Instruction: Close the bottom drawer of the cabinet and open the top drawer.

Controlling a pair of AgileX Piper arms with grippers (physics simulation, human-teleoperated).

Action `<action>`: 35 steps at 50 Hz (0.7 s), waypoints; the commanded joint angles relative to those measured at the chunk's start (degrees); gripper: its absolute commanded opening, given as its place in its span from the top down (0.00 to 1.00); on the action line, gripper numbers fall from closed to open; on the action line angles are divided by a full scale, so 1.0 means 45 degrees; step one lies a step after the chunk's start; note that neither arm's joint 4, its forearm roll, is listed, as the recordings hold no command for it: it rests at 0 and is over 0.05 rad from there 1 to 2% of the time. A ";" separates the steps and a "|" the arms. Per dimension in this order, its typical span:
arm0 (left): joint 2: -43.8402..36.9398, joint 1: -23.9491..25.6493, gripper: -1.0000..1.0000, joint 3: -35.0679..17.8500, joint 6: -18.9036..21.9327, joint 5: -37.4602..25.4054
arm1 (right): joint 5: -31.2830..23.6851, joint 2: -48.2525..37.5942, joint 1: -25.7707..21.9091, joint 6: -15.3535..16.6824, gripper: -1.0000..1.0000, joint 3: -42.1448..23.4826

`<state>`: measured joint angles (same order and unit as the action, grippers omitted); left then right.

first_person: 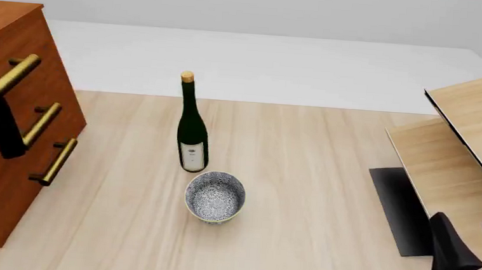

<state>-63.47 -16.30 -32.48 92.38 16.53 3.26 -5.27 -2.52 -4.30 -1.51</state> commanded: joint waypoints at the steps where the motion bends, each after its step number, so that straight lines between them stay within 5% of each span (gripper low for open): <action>1: -0.0078 -0.0247 1.00 0.0245 0.0084 -0.0095 | 0.0117 -0.0104 -0.0054 0.0020 0.00 0.0019; 35: -0.0120 0.0966 1.00 0.0008 0.0275 0.0044 | -0.0218 0.0189 0.0068 -0.0134 0.00 -0.0038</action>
<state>-62.90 -14.67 -32.19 92.84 16.82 2.57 -4.57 -2.37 -4.74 -1.52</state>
